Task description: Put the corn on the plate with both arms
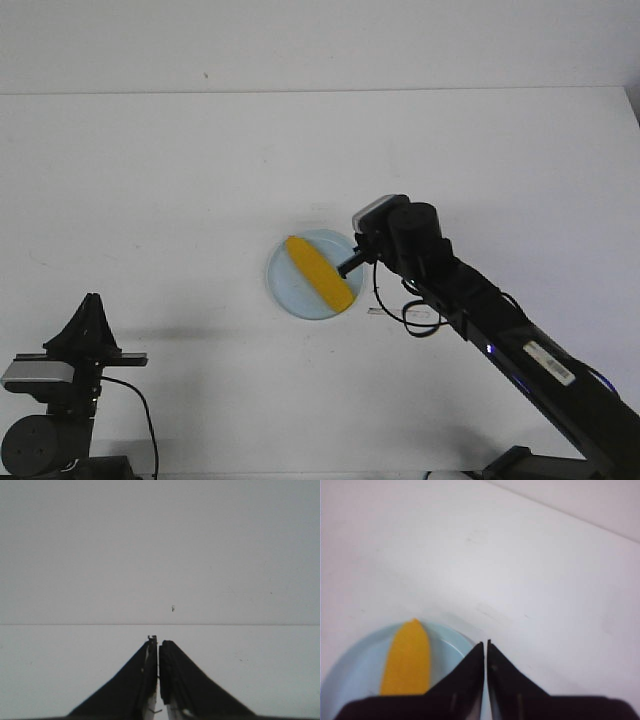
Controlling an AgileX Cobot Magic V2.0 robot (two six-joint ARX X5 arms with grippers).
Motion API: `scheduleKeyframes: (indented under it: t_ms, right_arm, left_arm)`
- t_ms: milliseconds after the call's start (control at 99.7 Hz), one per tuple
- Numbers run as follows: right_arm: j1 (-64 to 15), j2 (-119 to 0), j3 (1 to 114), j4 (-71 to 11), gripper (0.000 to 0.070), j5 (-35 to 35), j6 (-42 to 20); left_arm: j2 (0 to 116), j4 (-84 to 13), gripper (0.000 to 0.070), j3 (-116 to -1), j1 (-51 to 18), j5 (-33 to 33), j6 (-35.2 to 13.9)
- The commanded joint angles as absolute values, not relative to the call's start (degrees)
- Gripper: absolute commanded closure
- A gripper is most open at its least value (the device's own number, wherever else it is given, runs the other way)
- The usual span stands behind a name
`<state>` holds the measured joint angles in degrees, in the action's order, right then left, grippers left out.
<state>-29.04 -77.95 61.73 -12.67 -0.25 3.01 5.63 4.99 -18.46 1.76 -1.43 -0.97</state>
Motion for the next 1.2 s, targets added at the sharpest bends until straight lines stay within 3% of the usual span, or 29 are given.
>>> scheduleKeyframes:
  t_ms: [0, 462, 732, 1013, 1194]
  right_arm:
    - [-27.66, -74.39, 57.89, -10.13, 0.0688, -0.23, 1.54]
    - [-9.78, -46.89, 30.61, -4.62, 0.0688, -0.10, -0.19]
    - [-4.99, -30.98, 19.09, 3.84, 0.0688, -0.12, -0.16]
    - [-3.99, -15.29, 16.82, -3.44, 0.0688, 0.05, -0.14]
    - [-4.01, -7.73, 16.82, -3.57, 0.0688, 0.03, -0.14]
  left_arm:
    - [5.54, 5.63, 0.0696, -18.79, 1.87, -1.28, -0.64]
    - [5.54, 5.63, 0.0696, -18.79, 1.87, -1.28, -0.64]
    - [5.54, 5.63, 0.0696, -18.79, 1.87, -1.28, -0.64]
    - [5.54, 5.63, 0.0696, -18.79, 1.87, -1.28, -0.64]
    - [5.54, 5.63, 0.0696, -18.79, 1.87, -1.30, -0.64]
